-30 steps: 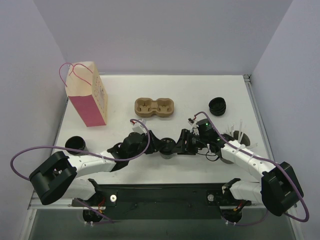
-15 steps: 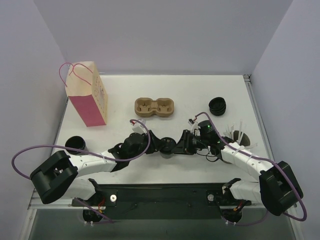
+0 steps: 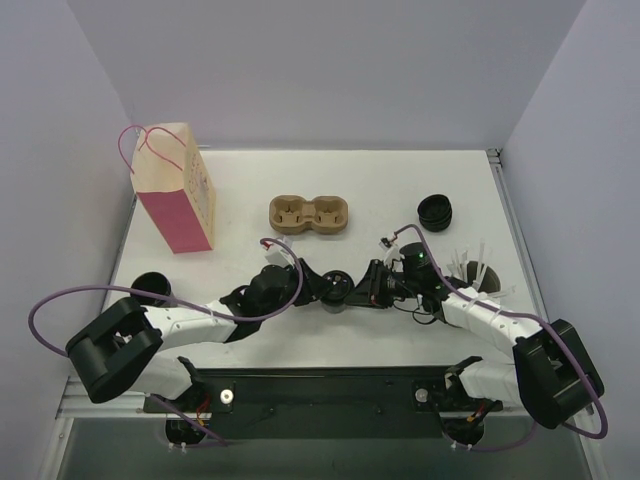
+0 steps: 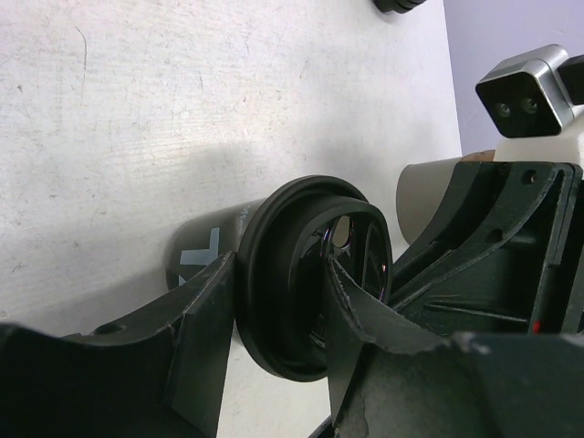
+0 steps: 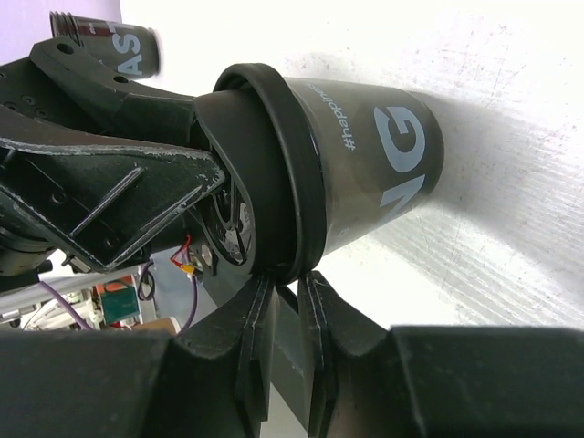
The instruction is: Pack the takeout coffee
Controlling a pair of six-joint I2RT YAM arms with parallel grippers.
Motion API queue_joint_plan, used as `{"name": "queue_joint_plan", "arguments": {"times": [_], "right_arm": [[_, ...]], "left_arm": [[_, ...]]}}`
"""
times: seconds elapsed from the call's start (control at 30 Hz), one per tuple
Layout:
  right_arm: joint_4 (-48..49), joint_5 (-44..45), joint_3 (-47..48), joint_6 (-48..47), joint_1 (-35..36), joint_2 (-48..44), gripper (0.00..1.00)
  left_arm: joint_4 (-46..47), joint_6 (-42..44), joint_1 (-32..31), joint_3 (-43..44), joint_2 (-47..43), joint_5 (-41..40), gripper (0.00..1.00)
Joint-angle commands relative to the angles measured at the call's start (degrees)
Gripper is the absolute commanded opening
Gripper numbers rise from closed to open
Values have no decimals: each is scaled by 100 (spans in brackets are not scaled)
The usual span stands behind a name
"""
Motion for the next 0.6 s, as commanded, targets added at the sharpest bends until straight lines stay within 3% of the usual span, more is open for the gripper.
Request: {"name": "queue_joint_plan", "arguments": {"times": [0.0, 0.2, 0.37, 0.57], "right_arm": [[-643, 923, -168, -425, -48, 270, 19], [-1460, 756, 465, -688, -118, -530, 33], [-1891, 782, 852, -891, -451, -716, 35], [-1874, 589, 1344, -1110, -839, -277, 35]], "left_arm": [[-2041, 225, -136, -364, 627, 221, 47], [-2076, 287, -128, -285, 689, 212, 47], [-2076, 480, -119, -233, 680, 221, 47], [-2173, 638, -127, -145, 698, 195, 47]]}}
